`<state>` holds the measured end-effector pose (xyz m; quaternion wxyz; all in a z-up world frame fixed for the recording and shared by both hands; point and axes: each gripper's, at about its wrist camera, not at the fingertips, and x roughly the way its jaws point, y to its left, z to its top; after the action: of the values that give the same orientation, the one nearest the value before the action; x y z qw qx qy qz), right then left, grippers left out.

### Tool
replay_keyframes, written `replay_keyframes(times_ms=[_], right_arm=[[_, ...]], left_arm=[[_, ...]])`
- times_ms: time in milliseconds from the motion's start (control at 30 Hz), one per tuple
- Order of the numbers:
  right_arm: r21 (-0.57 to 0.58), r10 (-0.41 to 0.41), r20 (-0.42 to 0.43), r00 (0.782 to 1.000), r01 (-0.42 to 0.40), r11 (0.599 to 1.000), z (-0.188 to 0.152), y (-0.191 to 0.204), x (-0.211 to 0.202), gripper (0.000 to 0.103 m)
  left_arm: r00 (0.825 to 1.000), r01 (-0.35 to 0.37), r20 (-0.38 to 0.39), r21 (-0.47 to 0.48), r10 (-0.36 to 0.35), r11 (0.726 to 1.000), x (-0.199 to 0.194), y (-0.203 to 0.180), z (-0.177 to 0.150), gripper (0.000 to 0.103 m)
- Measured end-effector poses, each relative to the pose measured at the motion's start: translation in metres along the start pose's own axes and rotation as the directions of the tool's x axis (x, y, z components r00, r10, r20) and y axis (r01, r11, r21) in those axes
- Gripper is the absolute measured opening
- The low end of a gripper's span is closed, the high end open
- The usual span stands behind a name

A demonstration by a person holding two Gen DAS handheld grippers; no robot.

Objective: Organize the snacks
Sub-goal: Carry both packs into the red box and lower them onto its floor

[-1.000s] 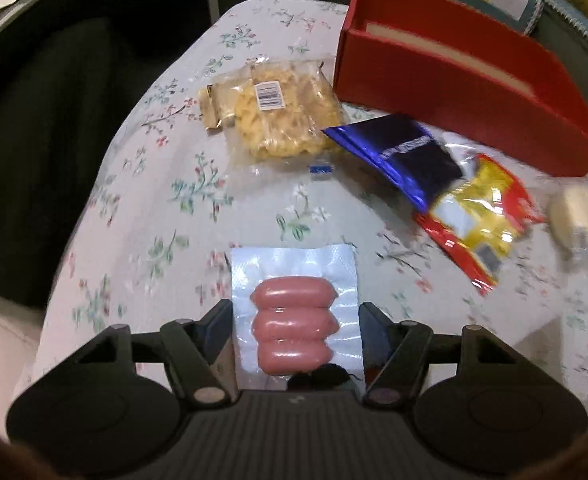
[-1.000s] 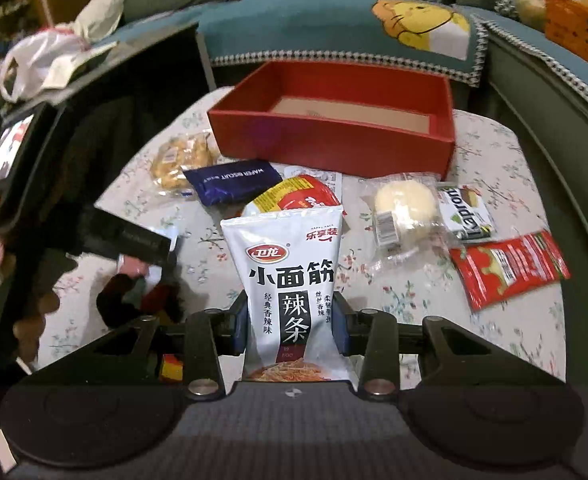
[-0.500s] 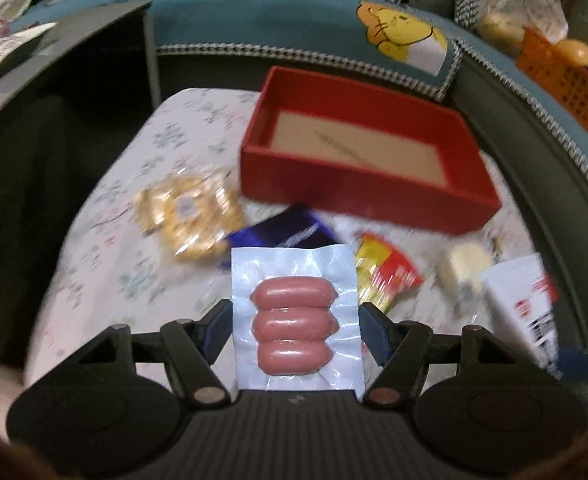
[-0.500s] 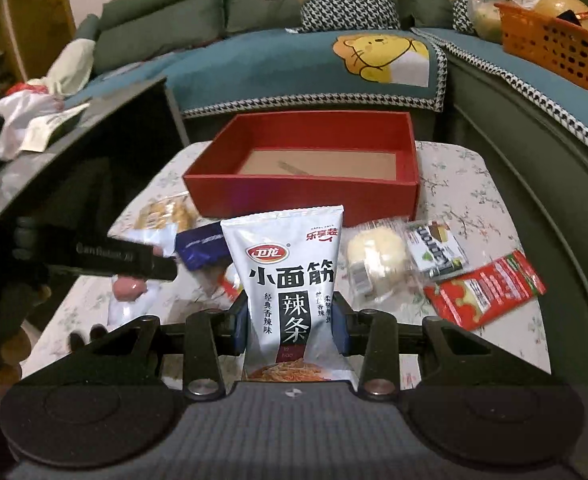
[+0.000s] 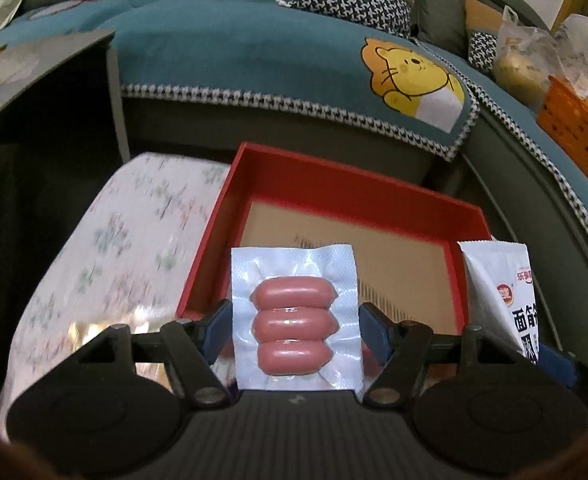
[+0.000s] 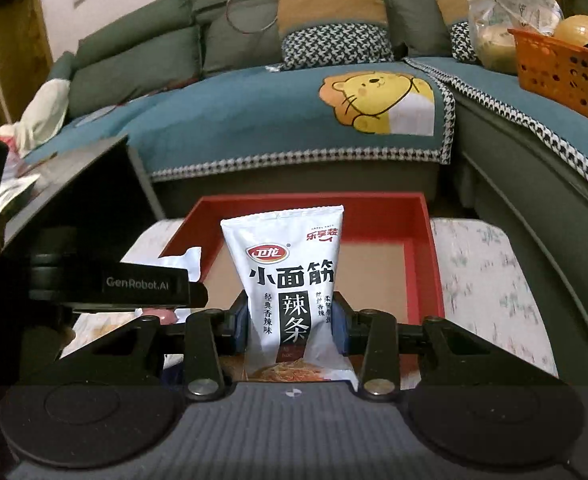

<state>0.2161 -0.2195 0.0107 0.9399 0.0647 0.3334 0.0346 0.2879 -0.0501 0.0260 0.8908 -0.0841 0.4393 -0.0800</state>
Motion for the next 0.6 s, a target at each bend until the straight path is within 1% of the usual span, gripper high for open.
replay_keyframes(times_ms=[133, 300, 433, 600], right_arm=[[0.02, -0.006, -0.003, 1.0, 0.007, 1.0, 0.007, -0.012, 0.027, 0.047], [0.036, -0.02, -0.026, 0.999, 0.021, 0.999, 0.006, -0.022, 0.054, 0.047], [0.056, -0.019, -0.028, 0.999, 0.021, 0.998, 0.007, -0.026, 0.068, 0.047], [0.047, -0.029, -0.039, 0.999, 0.031, 0.998, 0.004, -0.026, 0.084, 0.047]], left_arm=[[1.0, -0.008, 0.017, 0.022, 0.008, 1.0, 0.021, -0.011, 0.012, 0.071], [0.999, -0.036, 0.022, 0.046, 0.035, 0.998, 0.044, -0.017, 0.017, 0.071], [0.999, -0.054, -0.001, 0.055, 0.054, 0.997, 0.063, -0.017, 0.014, 0.071], [0.996, -0.083, -0.035, 0.054, 0.085, 0.995, 0.082, -0.016, 0.009, 0.071]])
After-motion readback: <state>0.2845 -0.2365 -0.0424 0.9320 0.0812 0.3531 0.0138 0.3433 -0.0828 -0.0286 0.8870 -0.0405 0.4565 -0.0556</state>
